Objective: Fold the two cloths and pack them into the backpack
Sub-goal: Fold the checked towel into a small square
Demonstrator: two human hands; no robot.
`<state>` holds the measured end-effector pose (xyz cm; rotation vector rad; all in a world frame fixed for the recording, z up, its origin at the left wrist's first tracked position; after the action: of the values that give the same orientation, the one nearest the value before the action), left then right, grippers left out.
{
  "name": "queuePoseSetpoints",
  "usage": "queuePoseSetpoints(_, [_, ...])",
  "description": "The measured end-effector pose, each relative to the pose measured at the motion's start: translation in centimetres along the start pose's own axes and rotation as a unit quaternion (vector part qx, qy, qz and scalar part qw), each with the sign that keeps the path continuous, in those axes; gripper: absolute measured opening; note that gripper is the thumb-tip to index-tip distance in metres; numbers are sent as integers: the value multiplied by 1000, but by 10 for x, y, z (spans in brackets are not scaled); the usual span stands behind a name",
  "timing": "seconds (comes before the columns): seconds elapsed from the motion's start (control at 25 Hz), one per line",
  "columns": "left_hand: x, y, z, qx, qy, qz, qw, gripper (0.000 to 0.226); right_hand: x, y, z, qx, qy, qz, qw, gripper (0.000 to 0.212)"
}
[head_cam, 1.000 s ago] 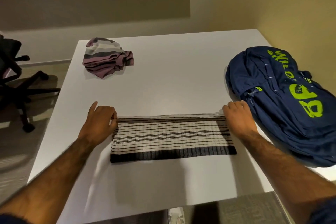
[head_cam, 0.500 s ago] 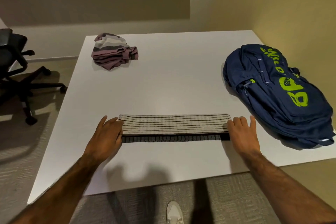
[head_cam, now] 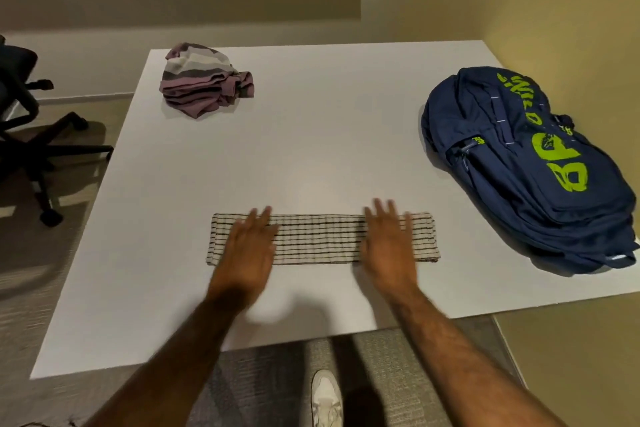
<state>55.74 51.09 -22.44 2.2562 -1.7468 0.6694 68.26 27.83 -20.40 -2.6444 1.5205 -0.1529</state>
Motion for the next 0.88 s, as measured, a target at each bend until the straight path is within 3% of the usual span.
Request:
queuePoseSetpoints(0.08, [35, -11, 39, -35, -12, 54, 998, 53, -62, -3, 11, -18, -67, -74, 995, 61])
queuePoseSetpoints(0.16, [32, -16, 68, -70, -46, 19, 996, 60, -91, -4, 38, -64, -80, -91, 991, 58])
queuePoseSetpoints(0.24, [15, -15, 78, -48, -65, 18, 997, 62, -92, -2, 62, -55, -49, -83, 994, 57])
queuePoseSetpoints(0.36, [3, -13, 76, -31, -47, 57, 997, 60, -81, -1, 75, -41, -24, -107, 993, 63])
queuePoseSetpoints(0.6, [-47, -14, 59, -49, -130, -22, 990, 65, -35, -14, 74, -154, -9, -56, 986, 76])
queuePoseSetpoints(0.88, [-64, -16, 39, -30, -84, -51, 995, 74, 44, -15, 78, -148, 17, 8, 989, 79])
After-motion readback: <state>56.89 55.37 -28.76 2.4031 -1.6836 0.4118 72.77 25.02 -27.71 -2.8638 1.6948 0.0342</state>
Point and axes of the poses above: each hand's wrist, its own y-axis away from the middle knuckle, its own z-axis out of the palm, x = y × z, the point moved 4 cm from there along -y, towards the middle knuckle, and after that the axes turned 11 degrees about y, right-handed, at the moved point
